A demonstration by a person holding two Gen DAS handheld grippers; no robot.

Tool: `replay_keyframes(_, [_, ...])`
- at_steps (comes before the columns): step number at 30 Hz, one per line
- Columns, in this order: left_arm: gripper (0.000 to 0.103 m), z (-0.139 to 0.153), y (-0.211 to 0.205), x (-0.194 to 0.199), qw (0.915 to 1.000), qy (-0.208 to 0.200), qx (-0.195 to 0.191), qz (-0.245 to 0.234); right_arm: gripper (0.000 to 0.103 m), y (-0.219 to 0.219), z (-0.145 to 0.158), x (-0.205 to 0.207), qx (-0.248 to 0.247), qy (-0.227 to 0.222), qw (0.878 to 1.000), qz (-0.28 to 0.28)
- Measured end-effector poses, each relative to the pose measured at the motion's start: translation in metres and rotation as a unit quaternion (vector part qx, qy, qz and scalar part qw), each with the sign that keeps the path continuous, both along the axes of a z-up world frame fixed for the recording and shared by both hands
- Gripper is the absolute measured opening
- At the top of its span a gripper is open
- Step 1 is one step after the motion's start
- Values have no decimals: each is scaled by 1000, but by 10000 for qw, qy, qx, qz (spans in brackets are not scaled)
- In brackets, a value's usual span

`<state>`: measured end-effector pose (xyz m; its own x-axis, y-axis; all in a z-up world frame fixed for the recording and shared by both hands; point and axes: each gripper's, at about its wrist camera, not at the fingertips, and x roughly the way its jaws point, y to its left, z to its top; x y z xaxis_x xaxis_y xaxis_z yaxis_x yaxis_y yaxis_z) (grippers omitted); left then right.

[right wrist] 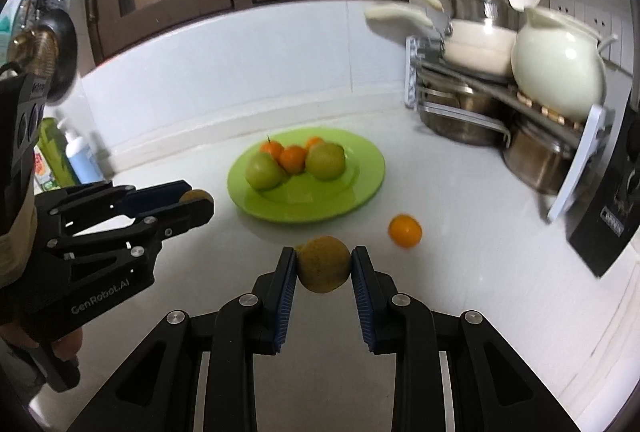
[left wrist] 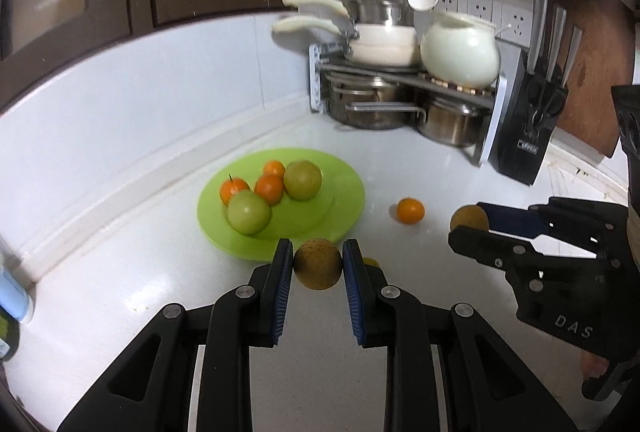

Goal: Organize fruits
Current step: 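Carry both brown fruits over the green plate with both tools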

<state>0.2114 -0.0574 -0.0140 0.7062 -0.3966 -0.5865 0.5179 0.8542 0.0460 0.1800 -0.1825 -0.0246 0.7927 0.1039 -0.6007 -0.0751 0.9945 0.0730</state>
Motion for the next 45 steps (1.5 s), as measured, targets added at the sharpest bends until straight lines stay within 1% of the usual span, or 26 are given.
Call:
replay_keyframes(4, [26,11,-1,-3,9999,-159,2,53,29,-2,13,3,-61,-198,9998,44])
replay_keyframes(8, [26,19,-4,-2,9995,-296,-11,88,29,-7,25,12,116,-248,9995,143])
replay_keyframes(14, [26,31,-9,8,9989,-444,-36,137,29,-12,35,28,101,-357,9991,199])
replay_keyframes(24, [26,34,-14,38,9989,-415,-51,203,29,-12,41,64,25,-445,9982,413])
replay_keyframes(33, [26,22,-15,72,9991,-242,-42,340,29,-9,32,102,13,-352,9976,590])
replay_keyframes(45, [26,-10,-14,113,9986,200,9,486,29,-6,0,149,-33,64,9973,730])
